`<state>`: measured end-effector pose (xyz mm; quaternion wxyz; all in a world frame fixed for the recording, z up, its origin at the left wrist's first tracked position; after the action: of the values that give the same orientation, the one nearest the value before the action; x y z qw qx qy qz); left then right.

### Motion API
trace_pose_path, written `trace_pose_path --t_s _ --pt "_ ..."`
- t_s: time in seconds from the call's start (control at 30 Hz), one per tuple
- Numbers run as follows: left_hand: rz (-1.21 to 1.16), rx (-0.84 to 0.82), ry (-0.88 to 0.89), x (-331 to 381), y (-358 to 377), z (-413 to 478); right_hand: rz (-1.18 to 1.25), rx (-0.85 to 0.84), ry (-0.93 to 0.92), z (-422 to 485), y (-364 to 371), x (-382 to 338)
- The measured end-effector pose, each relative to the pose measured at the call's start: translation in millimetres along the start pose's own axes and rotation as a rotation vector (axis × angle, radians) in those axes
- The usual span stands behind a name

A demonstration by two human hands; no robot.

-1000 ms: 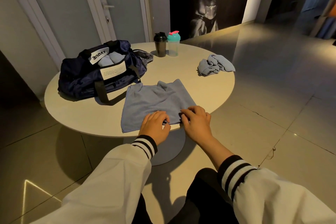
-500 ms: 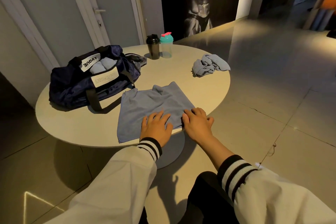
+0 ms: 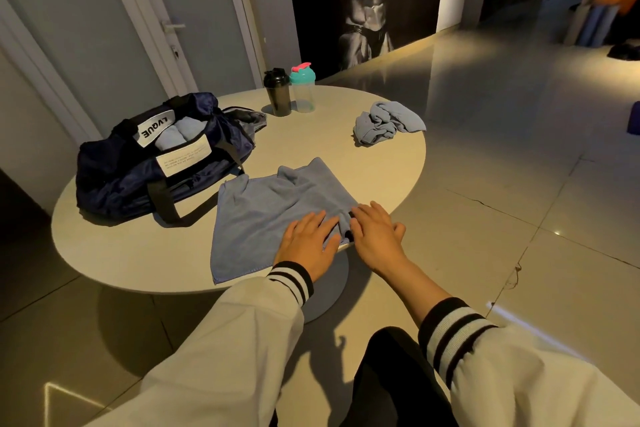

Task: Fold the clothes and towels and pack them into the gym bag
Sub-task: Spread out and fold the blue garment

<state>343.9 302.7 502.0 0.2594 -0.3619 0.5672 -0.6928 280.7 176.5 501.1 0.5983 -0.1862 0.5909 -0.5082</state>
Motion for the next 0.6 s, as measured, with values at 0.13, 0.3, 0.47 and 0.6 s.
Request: trace_pose_path --t_s 0.13,0.3,0.47,0.6 --pt "0.074 0.06 0.011 5 -5 -6 -0.024 -0.041 -0.027 -3 11 -8" --pt "-0.067 0.147 -0.049 19 -21 -1 -0.074 -0.147 -0.035 -7 14 -15" --pt "-0.221 0.099 -0.03 24 -7 -6 -0.073 -0.152 -0.017 -10 9 -15" --pt "-0.176 0.092 -0.009 24 -1 -2 -0.068 -0.002 0.017 -12 -4 -8"
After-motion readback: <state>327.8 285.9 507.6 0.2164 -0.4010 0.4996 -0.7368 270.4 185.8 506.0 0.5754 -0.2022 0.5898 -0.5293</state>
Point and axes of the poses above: each hand's wrist, its own z-axis towards the middle knuckle, its own y-axis out of the palm, x = y × z, the point moved 10 cm from there along z, towards the middle knuckle, and after that the axes turned 7 degrees about -y, right-handed, at the moved point
